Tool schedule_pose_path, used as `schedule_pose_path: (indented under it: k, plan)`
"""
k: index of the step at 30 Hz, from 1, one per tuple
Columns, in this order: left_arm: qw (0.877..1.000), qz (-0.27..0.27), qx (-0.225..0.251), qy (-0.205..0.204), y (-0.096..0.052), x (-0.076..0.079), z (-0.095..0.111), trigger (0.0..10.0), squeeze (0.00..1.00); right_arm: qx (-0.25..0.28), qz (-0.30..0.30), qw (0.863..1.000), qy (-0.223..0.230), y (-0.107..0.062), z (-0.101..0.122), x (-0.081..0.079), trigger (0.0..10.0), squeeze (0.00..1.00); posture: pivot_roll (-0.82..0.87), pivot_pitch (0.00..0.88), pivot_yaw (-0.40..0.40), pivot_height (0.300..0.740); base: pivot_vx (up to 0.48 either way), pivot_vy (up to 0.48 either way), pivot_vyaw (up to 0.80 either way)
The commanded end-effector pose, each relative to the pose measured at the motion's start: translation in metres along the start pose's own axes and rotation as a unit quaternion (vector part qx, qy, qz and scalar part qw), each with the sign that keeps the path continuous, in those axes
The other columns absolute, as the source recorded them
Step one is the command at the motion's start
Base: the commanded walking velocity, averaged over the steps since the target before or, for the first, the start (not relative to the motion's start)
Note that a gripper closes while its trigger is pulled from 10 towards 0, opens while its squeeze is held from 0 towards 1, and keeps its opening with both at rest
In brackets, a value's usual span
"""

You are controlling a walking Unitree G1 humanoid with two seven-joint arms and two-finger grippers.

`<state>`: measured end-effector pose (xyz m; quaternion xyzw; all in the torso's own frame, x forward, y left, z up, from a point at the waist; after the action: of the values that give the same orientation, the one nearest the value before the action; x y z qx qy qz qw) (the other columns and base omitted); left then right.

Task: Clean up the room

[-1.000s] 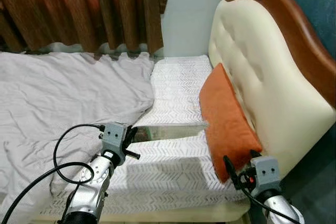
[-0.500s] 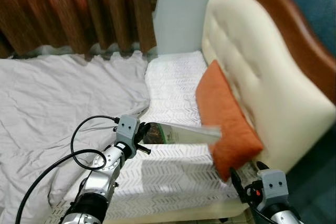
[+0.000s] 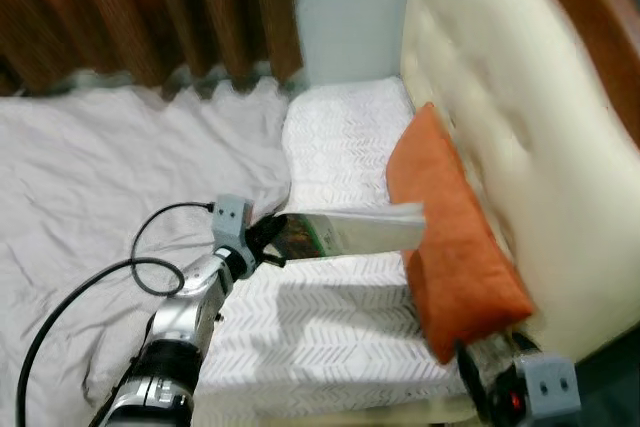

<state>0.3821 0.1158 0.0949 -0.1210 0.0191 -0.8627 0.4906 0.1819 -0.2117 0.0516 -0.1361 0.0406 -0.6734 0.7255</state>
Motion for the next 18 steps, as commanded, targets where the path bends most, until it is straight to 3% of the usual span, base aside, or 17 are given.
schedule_pose_path:
  k: [1,2,3,5,7,8,10,13,16,17,18]
  plan:
    - [0.998,-0.020,-0.033,-0.057,0.005,0.006,-0.015,10.0,0.00,-0.020,0.003,1.000,-0.004,-0.020,0.000,0.004,10.0,0.00,-0.31,0.330,0.017,0.740,0.000,0.000,0.00]
    - [0.997,-0.020,-0.037,-0.072,0.005,0.006,-0.015,10.0,0.00,-0.023,0.003,1.000,-0.006,-0.028,0.003,0.005,10.0,0.00,-0.32,0.353,0.012,0.740,0.000,0.000,0.00]
    - [0.991,-0.015,-0.063,-0.117,0.005,0.004,-0.029,10.0,0.00,-0.042,0.002,0.999,-0.010,-0.044,0.001,0.009,10.0,0.00,-0.36,0.427,-0.013,0.740,0.000,0.000,0.00]
    - [0.981,-0.013,-0.094,-0.172,0.005,0.006,-0.045,10.0,0.00,-0.066,0.000,0.998,-0.015,-0.067,0.002,0.013,10.0,0.00,-0.39,0.464,-0.039,0.740,0.000,0.000,0.00]
    - [0.978,-0.015,-0.102,-0.184,0.004,0.007,-0.049,10.0,0.00,-0.073,-0.001,0.997,-0.017,-0.074,0.004,0.014,10.0,0.00,-0.39,0.464,-0.039,0.740,0.000,0.000,0.00]
    - [0.975,0.004,-0.119,-0.190,0.002,0.006,-0.060,10.0,0.00,-0.086,0.003,0.996,-0.022,-0.087,0.005,0.014,10.0,0.00,-0.44,0.518,-0.065,0.740,0.000,0.000,0.00]
    - [0.970,0.056,-0.162,-0.171,-0.006,0.000,-0.083,10.0,0.00,-0.116,0.004,0.993,-0.028,-0.109,0.007,0.015,10.0,0.00,-0.48,0.557,-0.092,0.740,0.000,0.000,0.00]
    - [0.972,0.086,-0.191,-0.105,-0.011,-0.013,-0.087,10.0,0.00,-0.132,0.002,0.991,-0.031,-0.122,0.012,0.014,10.0,0.00,-0.51,0.575,-0.102,0.740,0.000,0.000,0.00]
    - [0.975,0.119,-0.167,-0.086,-0.009,-0.029,-0.069,10.0,0.00,-0.134,0.004,0.991,-0.030,-0.124,0.017,0.010,10.0,0.00,-0.50,0.571,-0.095,0.740,0.000,0.000,0.00]
    - [0.974,0.162,-0.128,-0.091,-0.008,-0.046,-0.047,10.0,0.00,-0.135,0.007,0.991,-0.026,-0.123,0.019,0.006,10.0,0.00,-0.49,0.566,-0.082,0.740,0.000,0.000,0.00]
    - [0.974,0.162,-0.128,-0.091,-0.008,-0.046,-0.047,10.0,0.00,-0.135,0.007,0.991,-0.026,-0.123,0.019,0.006,10.0,0.00,-0.49,0.566,-0.082,0.740,0.000,0.000,0.00]
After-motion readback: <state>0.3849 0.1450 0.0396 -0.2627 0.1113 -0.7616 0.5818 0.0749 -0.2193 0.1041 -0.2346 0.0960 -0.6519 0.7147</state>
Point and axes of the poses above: a point about 5 cm out from each wrist's last joint towards the gripper, its own y axis pointing out of the wrist towards the gripper, its own z axis along the axis of the wrist's last joint, x = y × z, the point moved 4 cm from there along y, pointing out of the wrist towards the gripper, and after that the axes turned 2 degrees about y, right-handed, at the moved point
